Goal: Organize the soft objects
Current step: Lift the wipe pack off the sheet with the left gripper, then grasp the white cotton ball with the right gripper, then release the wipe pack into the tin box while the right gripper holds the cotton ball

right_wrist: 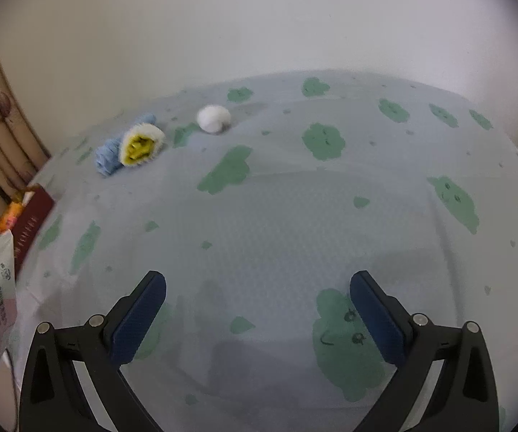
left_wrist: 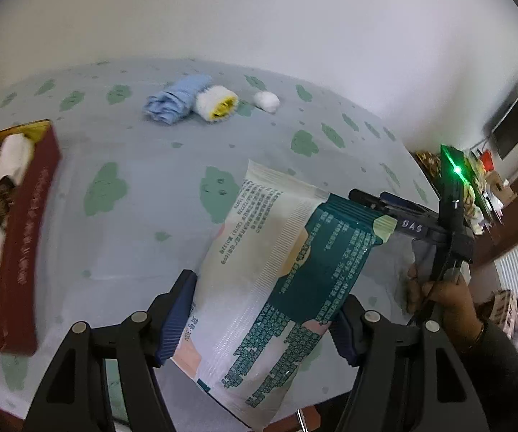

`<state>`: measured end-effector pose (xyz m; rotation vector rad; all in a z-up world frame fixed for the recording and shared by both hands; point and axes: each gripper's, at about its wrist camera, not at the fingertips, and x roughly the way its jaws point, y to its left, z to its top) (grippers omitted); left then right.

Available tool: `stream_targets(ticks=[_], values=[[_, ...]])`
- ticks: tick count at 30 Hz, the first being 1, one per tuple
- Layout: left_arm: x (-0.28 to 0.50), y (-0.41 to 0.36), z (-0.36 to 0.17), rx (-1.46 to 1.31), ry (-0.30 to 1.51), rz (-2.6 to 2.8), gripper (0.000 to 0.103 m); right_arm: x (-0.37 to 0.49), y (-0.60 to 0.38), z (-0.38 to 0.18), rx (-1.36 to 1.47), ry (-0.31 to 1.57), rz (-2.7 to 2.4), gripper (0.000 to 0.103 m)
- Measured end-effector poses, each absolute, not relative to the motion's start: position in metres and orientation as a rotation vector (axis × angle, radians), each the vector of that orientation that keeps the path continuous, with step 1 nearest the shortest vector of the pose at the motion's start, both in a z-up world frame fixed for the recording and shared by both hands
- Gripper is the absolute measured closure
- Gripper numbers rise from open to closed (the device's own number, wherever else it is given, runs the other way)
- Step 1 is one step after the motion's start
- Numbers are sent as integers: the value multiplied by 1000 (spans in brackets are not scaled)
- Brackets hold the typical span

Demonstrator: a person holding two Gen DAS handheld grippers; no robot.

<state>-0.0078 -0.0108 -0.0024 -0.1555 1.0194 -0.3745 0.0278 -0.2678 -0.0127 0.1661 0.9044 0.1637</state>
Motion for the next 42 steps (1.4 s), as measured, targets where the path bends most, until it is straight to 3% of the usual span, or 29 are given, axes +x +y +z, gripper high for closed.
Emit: stream_targets(ticks=[2,4,13,21,24,25,32,42], values=[[-12,-6,0,-166,1014,-368,34,41,-268,-5,177,906,185,29],[-16,-2,4,-173,1005,-362,34,68,-261,4,146,919,186,38],[-16,12,10,-225,1006,-362,34,180,-220,5,76,927,237,42],[-6,17,9,-242,1013,-373,34,225,-196,-6,17,939,229,46],[-4,16,8,-242,1013,-379,34,238,-191,-11,-15,965,221,67],[-5,15,8,-244,1015,-383,34,243,-189,-16,-15,995,227,79],[-10,17,9,-248,1011,-386,33,218,-196,-13,30,986,259,82],[-27,43,33,-272,957,-341,33,82,-202,4,180,928,349,82]])
